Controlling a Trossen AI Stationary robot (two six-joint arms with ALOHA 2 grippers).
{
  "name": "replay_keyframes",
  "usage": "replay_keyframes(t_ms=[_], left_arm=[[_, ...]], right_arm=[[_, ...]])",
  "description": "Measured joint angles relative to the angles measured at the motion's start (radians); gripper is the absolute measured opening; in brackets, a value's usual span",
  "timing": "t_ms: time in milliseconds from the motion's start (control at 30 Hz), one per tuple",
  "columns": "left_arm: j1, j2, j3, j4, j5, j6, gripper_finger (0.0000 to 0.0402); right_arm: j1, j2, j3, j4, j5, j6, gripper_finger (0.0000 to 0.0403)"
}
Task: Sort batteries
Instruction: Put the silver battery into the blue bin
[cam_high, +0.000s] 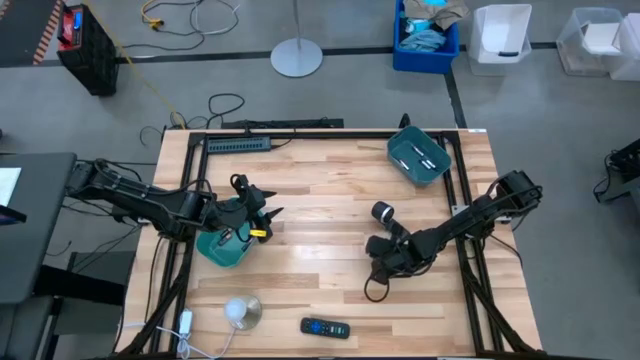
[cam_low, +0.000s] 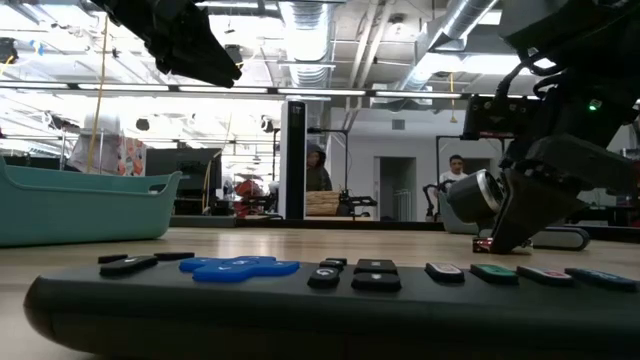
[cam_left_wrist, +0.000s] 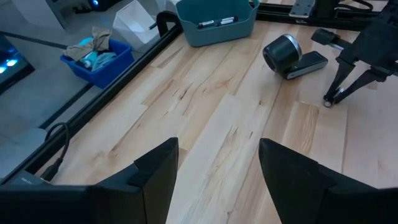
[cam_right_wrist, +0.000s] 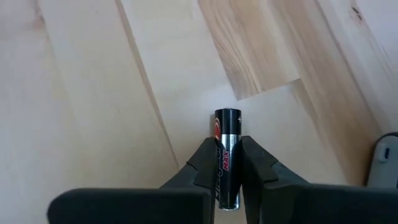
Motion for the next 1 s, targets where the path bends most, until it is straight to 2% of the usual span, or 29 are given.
replay_keyframes(t_ms=[367,767,1000], left_arm=[[0.0,0.0,0.0,0.0,0.0,0.0,0.0217],[0.0,0.0,0.0,-0.003,0.0,0.0,0.0217],[0.0,0.0,0.0,-0.005,0.0,0.0,0.0217]], right_arm=[[0.004,-0.076,-0.004,0.028,-0.008,-0.073,0.0048],[0.001,-0.205,-0.003,0.156,0.069,-0.269,0.0048],[-0.006,-0.297,-0.002,0.156,0.146,-0.344,0.0048]])
